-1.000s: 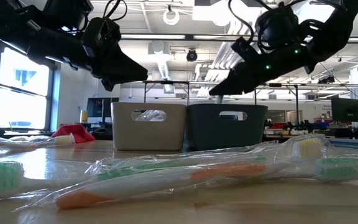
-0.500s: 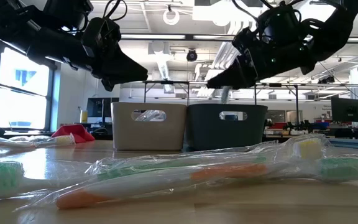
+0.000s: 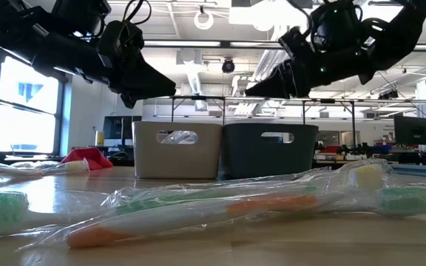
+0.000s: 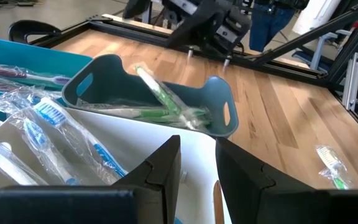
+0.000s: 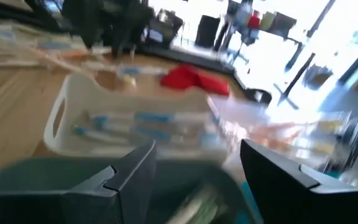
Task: Pick & Place Toothbrushes
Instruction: Put the green toothbrush into the blue bin, then put the blue toothbrush into the blue bin
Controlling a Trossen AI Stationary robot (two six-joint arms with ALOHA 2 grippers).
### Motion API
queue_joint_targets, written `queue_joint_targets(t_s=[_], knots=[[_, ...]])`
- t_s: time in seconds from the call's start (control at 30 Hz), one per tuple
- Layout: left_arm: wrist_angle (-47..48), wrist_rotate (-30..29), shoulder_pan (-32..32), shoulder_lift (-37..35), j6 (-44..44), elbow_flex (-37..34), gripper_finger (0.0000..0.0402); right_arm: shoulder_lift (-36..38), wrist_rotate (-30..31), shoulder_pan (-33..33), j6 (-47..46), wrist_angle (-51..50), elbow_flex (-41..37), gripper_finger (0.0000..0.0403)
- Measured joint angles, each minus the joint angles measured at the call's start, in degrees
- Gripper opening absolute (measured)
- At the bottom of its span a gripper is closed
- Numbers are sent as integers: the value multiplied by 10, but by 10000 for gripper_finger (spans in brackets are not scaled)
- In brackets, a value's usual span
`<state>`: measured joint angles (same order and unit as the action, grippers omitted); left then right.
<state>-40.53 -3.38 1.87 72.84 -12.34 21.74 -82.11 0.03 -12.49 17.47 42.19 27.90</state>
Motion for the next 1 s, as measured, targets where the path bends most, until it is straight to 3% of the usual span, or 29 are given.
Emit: queue_joint_targets(t_s=[0.27, 0.53, 0.83, 1.0], knots=[[2, 0, 0, 0, 0, 0, 100, 17, 1, 2, 13, 35, 0, 228], [0, 0, 0, 0, -1, 0, 100, 82, -5, 30, -68, -44, 0, 227], [0, 0, 0, 0, -5, 0, 100, 101, -98, 72, -134, -51, 0, 227], [0, 0, 0, 0, -77, 0, 100, 101, -105, 94, -134, -51, 0, 227]])
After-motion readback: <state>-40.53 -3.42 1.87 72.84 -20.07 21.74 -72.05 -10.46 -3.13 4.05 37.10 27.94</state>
